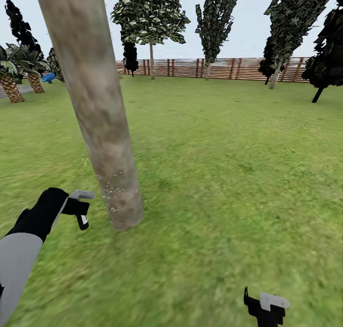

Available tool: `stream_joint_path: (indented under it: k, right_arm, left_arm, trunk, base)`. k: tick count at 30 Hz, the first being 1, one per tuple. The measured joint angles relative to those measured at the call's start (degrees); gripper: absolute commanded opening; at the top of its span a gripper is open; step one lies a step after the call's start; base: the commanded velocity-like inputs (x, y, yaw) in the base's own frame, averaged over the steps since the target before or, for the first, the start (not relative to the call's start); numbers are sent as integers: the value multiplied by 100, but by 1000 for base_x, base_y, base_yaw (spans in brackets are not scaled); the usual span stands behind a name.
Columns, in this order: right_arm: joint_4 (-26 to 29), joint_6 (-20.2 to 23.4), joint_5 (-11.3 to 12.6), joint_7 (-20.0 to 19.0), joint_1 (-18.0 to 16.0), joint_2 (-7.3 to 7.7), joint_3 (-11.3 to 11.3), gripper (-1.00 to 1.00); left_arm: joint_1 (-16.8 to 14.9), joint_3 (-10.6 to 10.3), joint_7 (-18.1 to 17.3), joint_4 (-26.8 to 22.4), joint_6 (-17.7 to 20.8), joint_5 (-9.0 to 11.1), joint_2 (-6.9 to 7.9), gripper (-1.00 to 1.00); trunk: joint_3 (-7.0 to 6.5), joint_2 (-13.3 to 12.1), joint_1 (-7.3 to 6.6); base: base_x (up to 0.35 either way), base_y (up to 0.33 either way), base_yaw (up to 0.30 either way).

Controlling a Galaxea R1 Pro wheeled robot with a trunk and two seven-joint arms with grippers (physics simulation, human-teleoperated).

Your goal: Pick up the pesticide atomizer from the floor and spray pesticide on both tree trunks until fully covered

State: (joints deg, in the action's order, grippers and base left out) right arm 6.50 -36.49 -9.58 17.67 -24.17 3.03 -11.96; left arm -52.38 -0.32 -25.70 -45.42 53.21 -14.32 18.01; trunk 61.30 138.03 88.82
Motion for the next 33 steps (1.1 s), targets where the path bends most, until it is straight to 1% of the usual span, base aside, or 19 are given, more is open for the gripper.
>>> stream_joint_path:
  k: [7, 17, 25, 33]
  right_arm:
    - [0, 0, 0, 0, 0, -4, 1, 100]
    - [0, 1, 0, 0, 0, 0, 1, 100]
    - [0, -4, 0, 0, 0, -4, 0, 100]
    - [3, -1, 0, 0, 0, 2, 0, 100]
  left_arm:
    - [0, 15, -23, -29, -3, -8, 1, -100]
    - [0, 13, -16, -5, -9, -12, 2, -100]
    - [0, 41, 25, -12, -3, -15, 0, -100]
    - [0, 50, 47, -37, 1, -34, 1, -100]
  trunk:
    - [0, 0, 0]
    - [0, 0, 0]
    - [0, 0, 0]
    - [0, 0, 0]
  base:
    - [33, -265, 0]
    - [-51, -271, 6]
    - [19, -274, 236]
    - [76, -274, 18]
